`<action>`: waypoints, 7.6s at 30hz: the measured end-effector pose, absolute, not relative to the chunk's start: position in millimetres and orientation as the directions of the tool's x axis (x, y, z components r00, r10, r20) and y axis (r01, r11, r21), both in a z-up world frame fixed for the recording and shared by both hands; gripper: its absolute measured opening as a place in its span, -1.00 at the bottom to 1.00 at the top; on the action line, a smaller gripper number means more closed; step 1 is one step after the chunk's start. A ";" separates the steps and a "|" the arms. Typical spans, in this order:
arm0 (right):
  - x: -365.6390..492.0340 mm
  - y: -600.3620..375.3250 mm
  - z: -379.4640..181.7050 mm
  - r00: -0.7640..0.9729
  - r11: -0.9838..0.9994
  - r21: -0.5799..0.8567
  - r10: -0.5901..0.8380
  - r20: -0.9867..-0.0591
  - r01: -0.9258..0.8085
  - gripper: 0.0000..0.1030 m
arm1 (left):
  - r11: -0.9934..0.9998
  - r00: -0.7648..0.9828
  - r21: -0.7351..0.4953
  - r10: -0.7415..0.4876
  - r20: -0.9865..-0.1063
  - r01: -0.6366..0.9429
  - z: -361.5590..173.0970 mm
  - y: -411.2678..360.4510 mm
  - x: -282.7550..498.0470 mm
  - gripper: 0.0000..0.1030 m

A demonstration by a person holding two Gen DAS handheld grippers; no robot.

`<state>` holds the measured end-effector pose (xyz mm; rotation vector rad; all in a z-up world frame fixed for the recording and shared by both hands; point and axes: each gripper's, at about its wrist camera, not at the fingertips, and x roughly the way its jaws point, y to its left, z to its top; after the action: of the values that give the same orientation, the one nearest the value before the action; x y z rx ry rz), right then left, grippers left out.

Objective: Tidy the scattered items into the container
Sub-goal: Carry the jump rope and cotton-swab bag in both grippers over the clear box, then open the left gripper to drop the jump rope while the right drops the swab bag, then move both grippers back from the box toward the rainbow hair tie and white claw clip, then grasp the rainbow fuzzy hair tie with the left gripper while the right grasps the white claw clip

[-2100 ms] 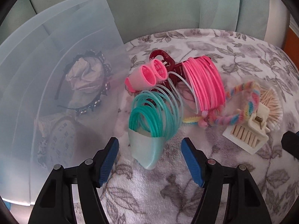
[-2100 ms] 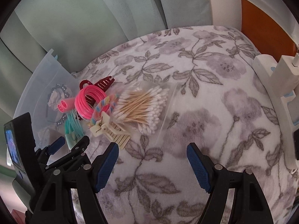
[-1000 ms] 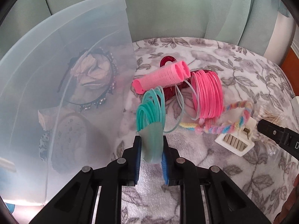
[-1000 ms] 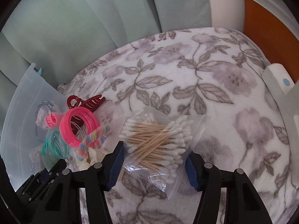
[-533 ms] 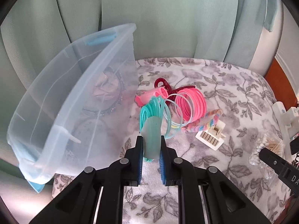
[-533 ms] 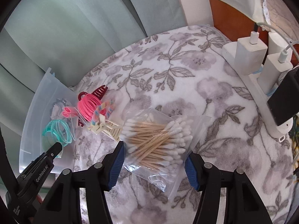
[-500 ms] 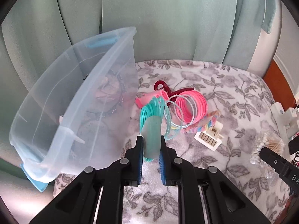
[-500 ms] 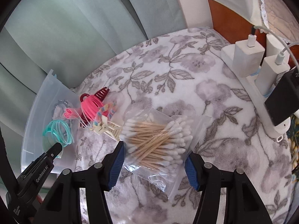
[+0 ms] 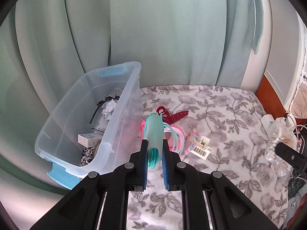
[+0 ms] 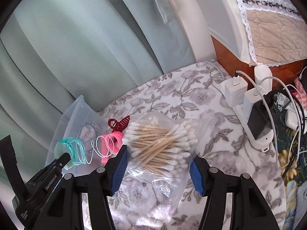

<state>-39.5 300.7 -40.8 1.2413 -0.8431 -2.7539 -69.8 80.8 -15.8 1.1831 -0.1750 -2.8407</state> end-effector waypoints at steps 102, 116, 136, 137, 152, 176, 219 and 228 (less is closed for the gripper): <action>-126.0 17.7 12.3 -0.591 -0.889 0.166 -0.414 -0.692 0.428 0.24 | -0.919 -0.780 -0.256 -0.083 -0.620 0.301 7.3 -145.2 -67.5 -0.71; -122.1 22.3 13.2 -0.597 -0.890 0.182 -0.420 -0.684 0.419 0.53 | -0.922 -0.779 -0.259 -0.069 -0.623 0.289 11.1 -137.4 -68.8 0.14; -82.7 95.2 31.9 -0.651 -0.922 0.239 -0.386 -0.653 0.306 0.55 | -0.964 -0.796 -0.184 -0.042 -0.604 0.191 42.4 -84.4 -51.9 0.39; -80.3 99.6 33.4 -0.656 -0.922 0.244 -0.385 -0.650 0.300 0.55 | -0.967 -0.798 -0.178 -0.040 -0.601 0.182 44.1 -80.7 -50.6 0.39; -48.7 166.8 49.0 -0.709 -0.928 0.310 -0.359 -0.607 0.205 0.60 | -0.996 -0.821 -0.077 0.002 -0.570 0.051 68.8 -16.5 -27.0 0.41; -20.1 267.6 -29.0 -0.623 -0.912 0.388 -0.226 -0.749 -0.135 0.65 | -0.994 -0.699 -0.014 0.085 -0.711 -0.107 35.6 68.7 -35.0 0.42; -81.9 268.1 -140.9 -0.390 -0.890 0.433 -0.352 -0.851 -0.141 0.65 | -0.981 -0.396 0.100 -0.026 -0.918 -0.169 -142.2 111.3 -138.0 0.19; -109.2 250.5 -139.1 -0.394 -0.902 0.430 -0.379 -0.838 -0.046 0.65 | -0.993 -0.400 0.060 -0.012 -0.916 -0.106 -145.8 85.5 -153.1 -0.36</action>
<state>-109.2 250.5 -139.1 1.5968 -0.5798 -2.3947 -153.1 85.5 -145.8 1.7495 -0.1734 -2.6712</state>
